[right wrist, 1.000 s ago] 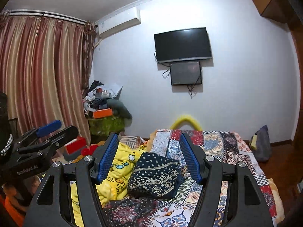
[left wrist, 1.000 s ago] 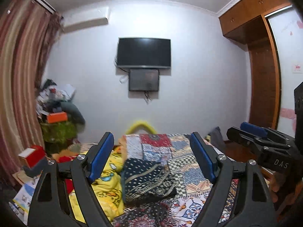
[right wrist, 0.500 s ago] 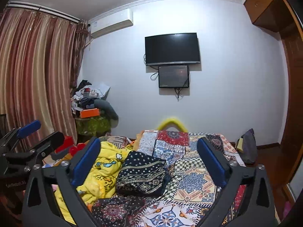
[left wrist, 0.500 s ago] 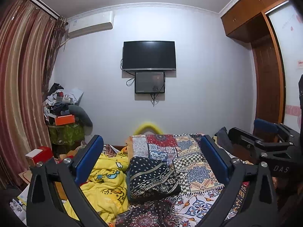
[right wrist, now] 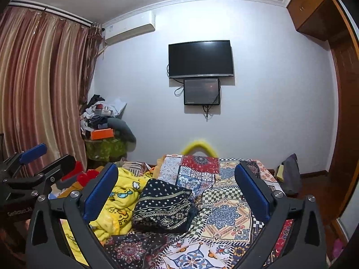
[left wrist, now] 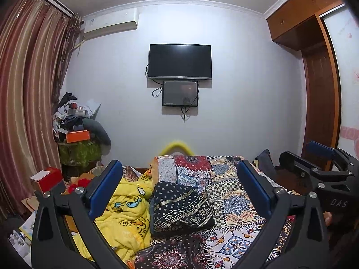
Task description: Fold large clothes
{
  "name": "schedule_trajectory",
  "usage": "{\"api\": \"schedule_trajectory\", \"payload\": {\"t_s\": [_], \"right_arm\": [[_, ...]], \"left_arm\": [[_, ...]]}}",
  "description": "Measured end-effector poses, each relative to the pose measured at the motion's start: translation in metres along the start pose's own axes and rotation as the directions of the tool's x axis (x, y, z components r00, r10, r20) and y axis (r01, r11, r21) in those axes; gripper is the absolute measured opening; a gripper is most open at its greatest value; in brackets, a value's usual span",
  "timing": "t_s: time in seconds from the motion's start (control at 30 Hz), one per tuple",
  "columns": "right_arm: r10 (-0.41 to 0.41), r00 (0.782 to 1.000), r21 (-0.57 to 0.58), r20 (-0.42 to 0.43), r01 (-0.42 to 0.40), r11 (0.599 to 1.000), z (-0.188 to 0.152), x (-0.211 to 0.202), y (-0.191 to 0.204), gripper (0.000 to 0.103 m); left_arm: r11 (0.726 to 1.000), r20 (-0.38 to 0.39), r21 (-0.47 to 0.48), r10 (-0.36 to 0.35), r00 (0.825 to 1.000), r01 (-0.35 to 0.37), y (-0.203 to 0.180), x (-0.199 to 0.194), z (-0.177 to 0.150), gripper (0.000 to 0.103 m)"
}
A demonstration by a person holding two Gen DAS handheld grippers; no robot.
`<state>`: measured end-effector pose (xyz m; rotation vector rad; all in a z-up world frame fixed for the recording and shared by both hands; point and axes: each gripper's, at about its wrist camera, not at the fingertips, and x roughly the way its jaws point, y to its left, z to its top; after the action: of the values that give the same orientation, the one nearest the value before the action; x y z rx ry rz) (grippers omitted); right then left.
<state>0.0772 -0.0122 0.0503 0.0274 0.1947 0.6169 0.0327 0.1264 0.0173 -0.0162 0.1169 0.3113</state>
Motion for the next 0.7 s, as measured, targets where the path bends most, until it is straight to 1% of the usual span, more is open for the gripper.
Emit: {"api": "schedule_trajectory", "payload": {"t_s": [0.7], "right_arm": [[0.005,1.000,0.033,0.001,-0.005,0.999,0.0036,-0.0082,-0.0080,0.103]], "left_arm": [[1.000,-0.016,-0.009,-0.011,1.000,0.011,0.0044,0.0057,-0.0035,0.103]]}}
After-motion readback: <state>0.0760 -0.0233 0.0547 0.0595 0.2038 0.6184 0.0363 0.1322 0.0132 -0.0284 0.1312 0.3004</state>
